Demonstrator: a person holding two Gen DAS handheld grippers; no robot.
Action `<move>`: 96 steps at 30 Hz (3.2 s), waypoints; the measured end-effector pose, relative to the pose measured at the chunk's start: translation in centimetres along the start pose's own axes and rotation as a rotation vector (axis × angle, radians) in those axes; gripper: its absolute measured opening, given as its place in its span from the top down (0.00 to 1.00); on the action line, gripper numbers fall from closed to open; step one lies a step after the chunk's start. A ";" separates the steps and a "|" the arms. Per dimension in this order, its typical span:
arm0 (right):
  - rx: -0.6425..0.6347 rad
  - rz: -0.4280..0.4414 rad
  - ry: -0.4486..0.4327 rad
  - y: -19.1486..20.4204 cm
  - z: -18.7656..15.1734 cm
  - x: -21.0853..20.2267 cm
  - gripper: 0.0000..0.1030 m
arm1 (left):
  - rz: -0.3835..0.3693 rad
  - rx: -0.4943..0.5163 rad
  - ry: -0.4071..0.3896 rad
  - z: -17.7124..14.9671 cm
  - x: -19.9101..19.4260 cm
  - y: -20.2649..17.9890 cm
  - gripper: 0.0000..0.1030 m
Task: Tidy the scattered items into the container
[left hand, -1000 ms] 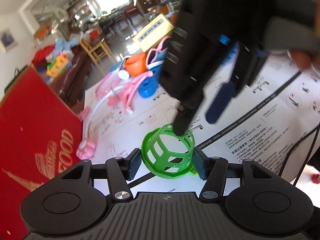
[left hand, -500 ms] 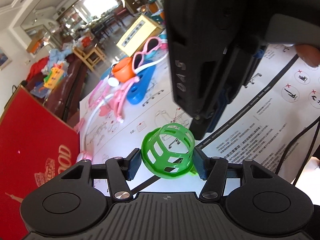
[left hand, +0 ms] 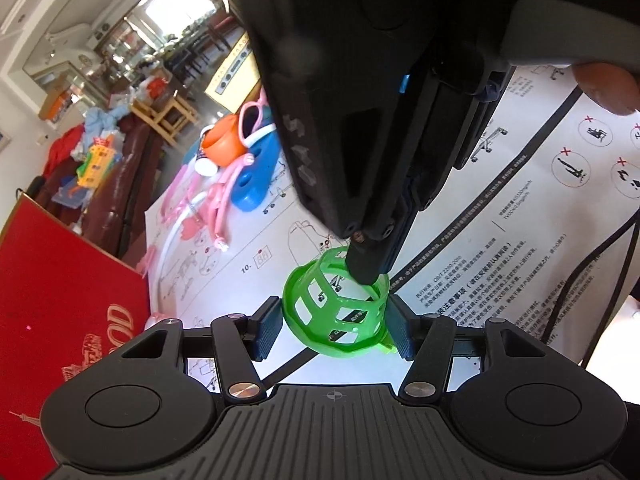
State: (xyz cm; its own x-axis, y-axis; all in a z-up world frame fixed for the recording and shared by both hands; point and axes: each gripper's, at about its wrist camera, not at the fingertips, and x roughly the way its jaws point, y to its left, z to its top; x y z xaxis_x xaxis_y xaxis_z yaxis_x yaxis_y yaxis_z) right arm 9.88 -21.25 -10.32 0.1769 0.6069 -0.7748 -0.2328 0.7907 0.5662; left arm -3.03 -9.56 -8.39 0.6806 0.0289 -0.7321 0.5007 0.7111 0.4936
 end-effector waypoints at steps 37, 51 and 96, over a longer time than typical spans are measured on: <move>-0.011 -0.031 -0.125 -1.9 -0.5 -5.9 0.49 | -0.302 -0.092 -0.152 3.4 -3.5 -1.4 0.36; 0.026 -0.054 -0.066 -3.8 -1.6 -5.3 0.49 | -0.329 -0.072 -0.157 4.0 -3.0 -1.5 0.27; 0.105 -0.126 -0.072 -5.6 -1.1 -3.7 0.50 | -0.305 -0.357 0.061 3.0 1.0 3.7 0.41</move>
State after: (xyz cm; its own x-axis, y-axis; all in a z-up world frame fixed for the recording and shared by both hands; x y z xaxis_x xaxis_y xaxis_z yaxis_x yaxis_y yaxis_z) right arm 9.47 -28.04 -10.92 0.2676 0.5039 -0.8213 -0.1037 0.8625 0.4953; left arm 1.08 -9.01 -5.95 0.4931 -0.1857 -0.8499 0.4503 0.8904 0.0668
